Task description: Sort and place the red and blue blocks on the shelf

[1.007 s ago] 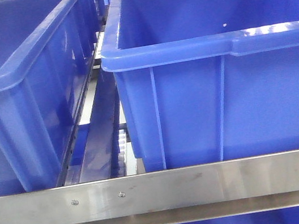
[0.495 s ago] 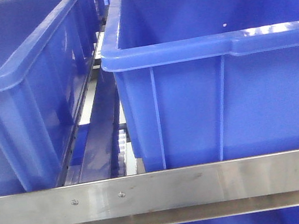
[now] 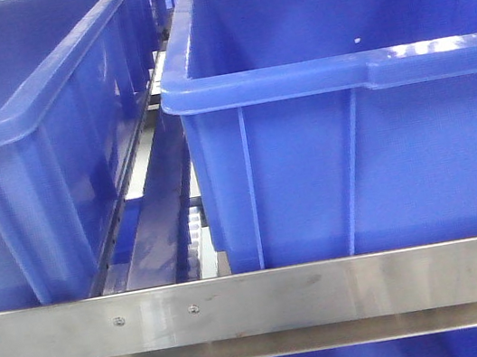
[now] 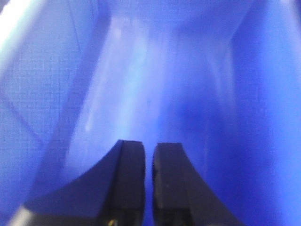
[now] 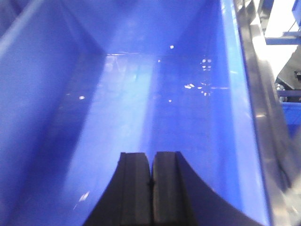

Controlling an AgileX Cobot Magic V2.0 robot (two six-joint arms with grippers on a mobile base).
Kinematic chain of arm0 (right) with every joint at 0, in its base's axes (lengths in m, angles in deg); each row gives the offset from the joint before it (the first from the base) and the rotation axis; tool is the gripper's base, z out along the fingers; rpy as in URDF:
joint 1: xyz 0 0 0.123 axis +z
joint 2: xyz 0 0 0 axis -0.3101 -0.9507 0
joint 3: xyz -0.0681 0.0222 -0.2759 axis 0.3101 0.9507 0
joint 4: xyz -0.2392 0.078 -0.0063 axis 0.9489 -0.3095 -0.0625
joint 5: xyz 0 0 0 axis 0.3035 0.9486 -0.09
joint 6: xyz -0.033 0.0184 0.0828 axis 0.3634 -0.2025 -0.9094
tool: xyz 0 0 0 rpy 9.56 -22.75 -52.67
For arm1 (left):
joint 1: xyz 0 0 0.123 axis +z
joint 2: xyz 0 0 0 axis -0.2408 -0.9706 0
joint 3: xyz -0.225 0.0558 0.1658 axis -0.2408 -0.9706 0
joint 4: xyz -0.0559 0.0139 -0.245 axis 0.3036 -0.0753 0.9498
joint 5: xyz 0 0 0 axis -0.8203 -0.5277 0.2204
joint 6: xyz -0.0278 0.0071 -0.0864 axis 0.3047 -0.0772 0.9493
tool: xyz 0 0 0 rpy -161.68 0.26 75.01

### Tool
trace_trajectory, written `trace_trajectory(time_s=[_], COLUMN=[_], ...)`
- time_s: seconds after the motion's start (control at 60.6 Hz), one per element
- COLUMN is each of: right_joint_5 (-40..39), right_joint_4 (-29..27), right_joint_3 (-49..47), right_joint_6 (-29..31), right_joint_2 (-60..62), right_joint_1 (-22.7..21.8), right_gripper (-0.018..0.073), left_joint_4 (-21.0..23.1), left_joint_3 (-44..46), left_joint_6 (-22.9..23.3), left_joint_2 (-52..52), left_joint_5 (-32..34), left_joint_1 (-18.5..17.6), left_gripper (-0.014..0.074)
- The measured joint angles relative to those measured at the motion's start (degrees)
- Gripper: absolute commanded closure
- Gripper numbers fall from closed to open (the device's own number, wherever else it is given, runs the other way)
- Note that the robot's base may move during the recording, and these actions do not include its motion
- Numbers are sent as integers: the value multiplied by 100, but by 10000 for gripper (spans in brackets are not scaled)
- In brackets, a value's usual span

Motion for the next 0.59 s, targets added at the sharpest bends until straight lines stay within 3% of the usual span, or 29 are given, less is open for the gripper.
trace_trajectory(time_s=[0.314,0.594], right_joint_5=[281,405], right_joint_4=[-34,-42], right_joint_3=[828,1594], right_joint_6=[-12,-12], right_joint_2=[1735,2888], right_joint_1=[0,0], right_gripper=[503,503], left_joint_4=[-13,-35], left_joint_3=[-1286,-1801], left_joint_6=[0,0], left_joint_2=[1461,2334], left_joint_5=[156,156], left_joint_1=[-72,-87], left_gripper=[448,448])
